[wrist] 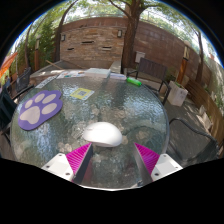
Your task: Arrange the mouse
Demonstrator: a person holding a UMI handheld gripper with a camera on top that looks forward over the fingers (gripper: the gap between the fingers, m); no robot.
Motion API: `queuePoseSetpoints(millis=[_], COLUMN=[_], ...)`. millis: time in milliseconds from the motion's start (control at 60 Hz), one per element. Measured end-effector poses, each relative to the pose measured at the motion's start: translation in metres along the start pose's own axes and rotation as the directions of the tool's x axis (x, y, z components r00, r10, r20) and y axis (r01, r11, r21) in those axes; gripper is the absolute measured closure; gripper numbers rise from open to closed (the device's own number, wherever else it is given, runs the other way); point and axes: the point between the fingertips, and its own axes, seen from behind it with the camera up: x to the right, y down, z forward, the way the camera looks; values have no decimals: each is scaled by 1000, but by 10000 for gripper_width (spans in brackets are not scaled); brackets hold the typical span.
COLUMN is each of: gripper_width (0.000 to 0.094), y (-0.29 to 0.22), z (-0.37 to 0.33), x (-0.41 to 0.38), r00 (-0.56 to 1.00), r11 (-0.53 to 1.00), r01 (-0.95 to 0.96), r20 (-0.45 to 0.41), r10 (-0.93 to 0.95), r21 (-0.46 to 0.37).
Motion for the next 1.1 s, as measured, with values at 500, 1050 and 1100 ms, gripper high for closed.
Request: queuePoseSetpoints(millis=[500,1050,1100], gripper_width=[458,580,589], y=[-63,-244,-280], z=[93,-42,-69], x=[-1,20,-6], r00=[996,959,957], r11=[999,929,897], r01=[-27,-169,-182], r20=[85,-161,-136], r10=[24,231,256], r21=[26,329,403])
